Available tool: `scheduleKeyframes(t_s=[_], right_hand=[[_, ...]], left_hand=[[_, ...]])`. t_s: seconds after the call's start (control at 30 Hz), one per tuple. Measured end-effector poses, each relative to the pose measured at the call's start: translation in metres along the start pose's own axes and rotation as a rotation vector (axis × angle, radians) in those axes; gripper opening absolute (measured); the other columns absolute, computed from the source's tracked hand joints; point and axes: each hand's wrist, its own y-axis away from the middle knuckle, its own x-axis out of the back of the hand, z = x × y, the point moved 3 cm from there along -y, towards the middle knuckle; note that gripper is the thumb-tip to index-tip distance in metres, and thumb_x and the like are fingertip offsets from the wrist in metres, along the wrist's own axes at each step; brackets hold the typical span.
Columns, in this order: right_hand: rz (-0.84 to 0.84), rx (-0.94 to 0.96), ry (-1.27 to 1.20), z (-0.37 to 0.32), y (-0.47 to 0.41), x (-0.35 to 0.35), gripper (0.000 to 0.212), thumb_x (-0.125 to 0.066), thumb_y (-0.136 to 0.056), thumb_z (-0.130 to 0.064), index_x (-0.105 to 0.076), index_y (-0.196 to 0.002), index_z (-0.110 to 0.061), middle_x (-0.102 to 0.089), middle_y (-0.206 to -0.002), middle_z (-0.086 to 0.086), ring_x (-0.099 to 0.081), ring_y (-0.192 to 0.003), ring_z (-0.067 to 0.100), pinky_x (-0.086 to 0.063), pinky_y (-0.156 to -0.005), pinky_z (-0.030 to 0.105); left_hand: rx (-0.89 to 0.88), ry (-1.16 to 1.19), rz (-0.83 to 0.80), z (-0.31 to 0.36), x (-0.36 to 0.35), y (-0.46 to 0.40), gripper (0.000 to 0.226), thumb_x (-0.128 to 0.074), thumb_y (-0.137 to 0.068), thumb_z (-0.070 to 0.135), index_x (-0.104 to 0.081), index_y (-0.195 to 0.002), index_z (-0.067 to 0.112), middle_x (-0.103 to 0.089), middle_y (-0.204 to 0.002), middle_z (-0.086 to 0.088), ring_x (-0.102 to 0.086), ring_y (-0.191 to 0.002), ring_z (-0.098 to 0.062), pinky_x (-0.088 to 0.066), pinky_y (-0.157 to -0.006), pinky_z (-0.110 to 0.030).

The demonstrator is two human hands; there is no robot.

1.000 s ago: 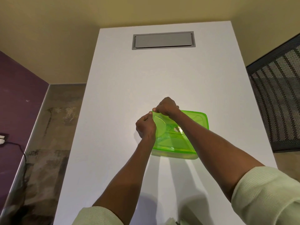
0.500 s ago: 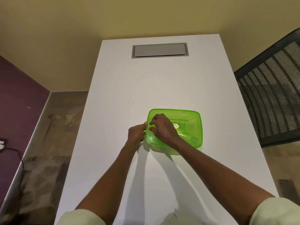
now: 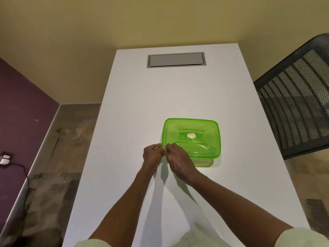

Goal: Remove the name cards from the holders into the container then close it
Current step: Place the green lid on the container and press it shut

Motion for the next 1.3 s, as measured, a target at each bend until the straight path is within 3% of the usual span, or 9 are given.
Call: scheduleKeyframes(t_s=[0.2, 0.3, 0.4, 0.5, 0.63, 0.83, 0.9, 1.03, 1.3], right_hand=[[-0.031, -0.014, -0.143, 0.007, 0.0, 0.003, 0.026, -0.039, -0.092, -0.012, -0.065, -0.091, -0.004, -0.058, -0.093, 0.011, -0.054, -0.085, 0.029, -0.047, -0.064, 0.042], [-0.028, -0.05, -0.195, 0.022, 0.007, 0.006, 0.023, -0.05, -0.089, -0.007, -0.066, -0.105, -0.002, -0.062, -0.106, 0.015, -0.057, -0.096, 0.033, -0.05, -0.073, 0.043], [0.093, -0.357, -0.314, 0.054, 0.022, 0.012, 0.021, -0.055, -0.088, -0.004, -0.067, -0.104, 0.0, -0.061, -0.106, 0.017, -0.055, -0.1, 0.033, -0.048, -0.081, 0.041], [0.196, -0.62, -0.356, 0.087, 0.045, 0.019, 0.017, -0.059, -0.086, -0.004, -0.066, -0.101, 0.0, -0.058, -0.104, 0.018, -0.052, -0.101, 0.034, -0.046, -0.084, 0.039], [0.252, -0.872, -0.449, 0.125, 0.071, 0.029, 0.021, -0.063, -0.084, -0.002, -0.063, -0.105, -0.004, -0.052, -0.108, 0.016, -0.048, -0.109, 0.033, -0.037, -0.085, 0.025], [0.155, -1.128, -0.647, 0.147, 0.09, 0.02, 0.051, -0.076, -0.08, -0.018, -0.052, -0.121, -0.002, -0.054, -0.12, 0.022, -0.056, -0.111, 0.035, -0.044, -0.095, 0.038], [0.082, -1.22, -0.695, 0.152, 0.091, 0.014, 0.045, -0.076, -0.08, -0.026, -0.058, -0.112, -0.001, -0.061, -0.112, 0.022, -0.059, -0.109, 0.035, -0.045, -0.09, 0.036], [0.001, -1.334, -0.83, 0.161, 0.088, 0.009, 0.03, -0.081, -0.076, -0.027, -0.059, -0.074, -0.006, -0.064, -0.073, 0.015, -0.066, -0.066, 0.029, -0.058, -0.078, 0.042], [-0.101, -1.342, -0.732, 0.169, 0.083, 0.005, 0.031, -0.081, -0.076, -0.03, -0.059, -0.072, -0.008, -0.063, -0.056, 0.007, -0.065, -0.056, 0.022, -0.053, -0.068, 0.028]], left_hand=[[-0.032, -0.104, 0.001, 0.009, 0.0, 0.008, 0.029, -0.073, -0.082, 0.003, -0.071, -0.109, -0.003, -0.073, -0.101, -0.024, -0.069, -0.08, -0.027, -0.058, -0.088, -0.041], [-0.146, -0.328, 0.034, 0.023, -0.001, 0.012, 0.035, -0.076, -0.08, 0.01, -0.069, -0.113, 0.0, -0.072, -0.107, -0.021, -0.068, -0.094, -0.03, -0.053, -0.096, -0.041], [-0.387, -0.652, 0.096, 0.038, -0.009, 0.026, 0.052, -0.072, -0.08, 0.008, -0.058, -0.13, 0.002, -0.062, -0.127, -0.017, -0.056, -0.122, -0.031, -0.042, -0.103, -0.035], [-0.645, -0.763, 0.029, 0.045, -0.025, 0.039, 0.044, -0.063, -0.079, 0.0, -0.061, -0.123, 0.004, -0.061, -0.125, -0.017, -0.054, -0.123, -0.032, -0.042, -0.1, -0.033], [-0.735, -0.888, -0.114, 0.041, -0.055, 0.051, 0.062, -0.064, -0.089, 0.014, -0.04, -0.146, 0.007, -0.039, -0.153, -0.011, -0.03, -0.145, -0.023, -0.019, -0.118, -0.026], [-0.754, -0.948, -0.238, 0.038, -0.089, 0.058, 0.069, -0.067, -0.088, 0.019, -0.036, -0.149, 0.014, -0.025, -0.16, -0.011, -0.016, -0.151, -0.026, -0.02, -0.121, -0.035], [-0.737, -0.991, -0.264, 0.033, -0.096, 0.058, 0.071, -0.069, -0.088, 0.02, -0.035, -0.15, 0.014, -0.021, -0.161, -0.014, -0.013, -0.151, -0.03, -0.021, -0.121, -0.04], [-0.704, -1.053, -0.244, 0.027, -0.1, 0.056, 0.07, -0.07, -0.087, 0.022, -0.036, -0.148, 0.015, -0.02, -0.161, -0.015, -0.013, -0.151, -0.033, -0.024, -0.119, -0.044], [-0.696, -1.097, -0.233, 0.029, -0.105, 0.053, 0.071, -0.074, -0.084, 0.022, -0.04, -0.146, 0.015, -0.024, -0.159, -0.016, -0.017, -0.15, -0.033, -0.029, -0.117, -0.046]])
